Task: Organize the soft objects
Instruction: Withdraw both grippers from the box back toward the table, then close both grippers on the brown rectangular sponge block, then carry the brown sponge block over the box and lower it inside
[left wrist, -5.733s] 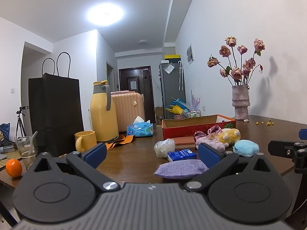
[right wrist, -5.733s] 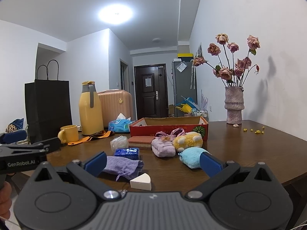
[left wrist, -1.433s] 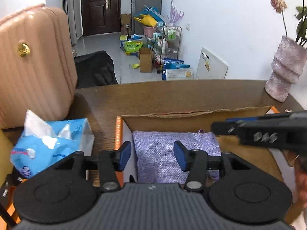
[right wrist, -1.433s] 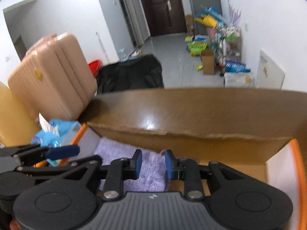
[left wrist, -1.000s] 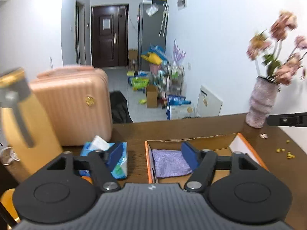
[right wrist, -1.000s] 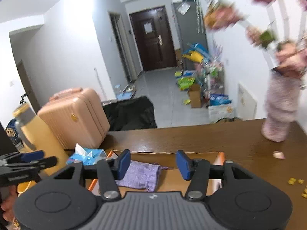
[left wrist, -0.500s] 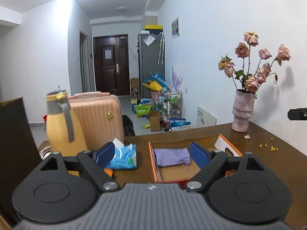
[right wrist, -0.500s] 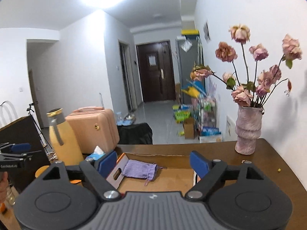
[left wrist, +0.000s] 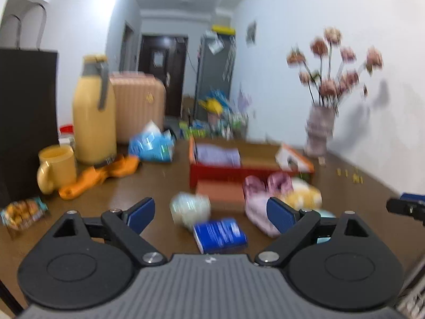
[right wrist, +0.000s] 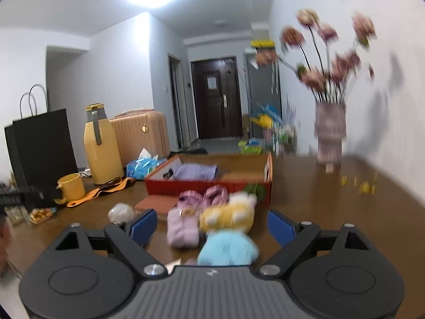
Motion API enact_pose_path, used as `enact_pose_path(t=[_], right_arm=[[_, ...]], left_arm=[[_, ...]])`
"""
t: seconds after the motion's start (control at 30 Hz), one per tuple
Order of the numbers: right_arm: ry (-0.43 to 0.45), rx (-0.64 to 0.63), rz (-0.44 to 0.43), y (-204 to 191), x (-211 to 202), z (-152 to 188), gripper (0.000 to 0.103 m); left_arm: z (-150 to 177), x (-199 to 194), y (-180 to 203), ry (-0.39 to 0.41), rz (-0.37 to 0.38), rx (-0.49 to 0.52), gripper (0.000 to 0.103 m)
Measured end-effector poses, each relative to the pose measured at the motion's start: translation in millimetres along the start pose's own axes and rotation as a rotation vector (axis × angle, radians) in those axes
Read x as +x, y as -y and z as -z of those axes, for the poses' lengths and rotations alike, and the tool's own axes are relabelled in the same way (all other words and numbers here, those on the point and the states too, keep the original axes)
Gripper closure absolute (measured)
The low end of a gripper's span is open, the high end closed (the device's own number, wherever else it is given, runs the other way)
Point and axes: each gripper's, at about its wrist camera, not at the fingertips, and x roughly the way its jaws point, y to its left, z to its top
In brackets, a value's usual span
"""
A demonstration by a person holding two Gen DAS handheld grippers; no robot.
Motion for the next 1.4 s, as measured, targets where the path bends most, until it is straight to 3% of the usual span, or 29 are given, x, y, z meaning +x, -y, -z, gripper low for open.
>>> enact_pose_path(t=[0.17,0.3,0.43,0.53,0.6,0.63,0.77,0.9,1.0,1.17,1.27,1.3,1.4], right_arm=[[-0.040,-0.010,0.009,3.4,19.8,7.3,0.013],[-0.025,-0.007,-0.054,-1.4,43.3,-1.3,0.014],[-0.064,0.012,-0.137,-13.4,89.2,-18.0,0.016],[-0.117,0.045,-0.166,-23.9,136.0,-30.2,0.025],[-0.144,0.055,-0.196,-34.0,168.0,-38.4,0.040],[-0.163,0.064,-0.207,-37.6,184.0,-42.2,0.042],[-0.310,0.119,-0.229,-48.9,256.6,-48.5,0.057],[-0.454,0.165,-0.234,-54.5,307.1,-43.6,0.058],[-0.473,0.143,-0.217,-62.8,318.0,-41.4,0.059],[-0.507,0.155,-0.230,-69.3,325.3,-34.7,0.057],[-0.468,0.199,-0.235,-67.6,323.2,-33.1,0.062],[-0.451,0.209,-0.231,-67.1,319.4,-35.0,0.068],[-0.366,0.157,-0.249,-74.9,294.3,-50.3,0.071]], left_arm=[[0.3,26.3,4.5,-0.048,0.006,0.008,0.010],[-2.6,52.2,1.4,-0.063,-0.007,0.006,0.011],[-17.3,92.9,-12.6,-0.081,0.001,-0.003,0.021],[-32.0,129.4,-25.7,-0.112,-0.008,-0.014,0.031],[-41.0,156.6,-35.3,-0.141,0.032,-0.012,0.035],[-44.4,169.7,-39.8,-0.161,0.043,-0.019,0.038],[-49.2,220.3,-55.2,-0.268,0.090,-0.051,0.048],[-43.8,260.6,-70.2,-0.394,0.184,-0.133,0.060],[-36.9,276.3,-78.5,-0.455,0.243,-0.206,0.061],[-33.2,278.6,-89.4,-0.458,0.270,-0.279,0.068],[-33.0,273.2,-94.8,-0.452,0.257,-0.297,0.071],[-34.9,268.4,-95.3,-0.437,0.252,-0.302,0.072],[-50.5,242.2,-91.2,-0.364,0.254,-0.279,0.072]])
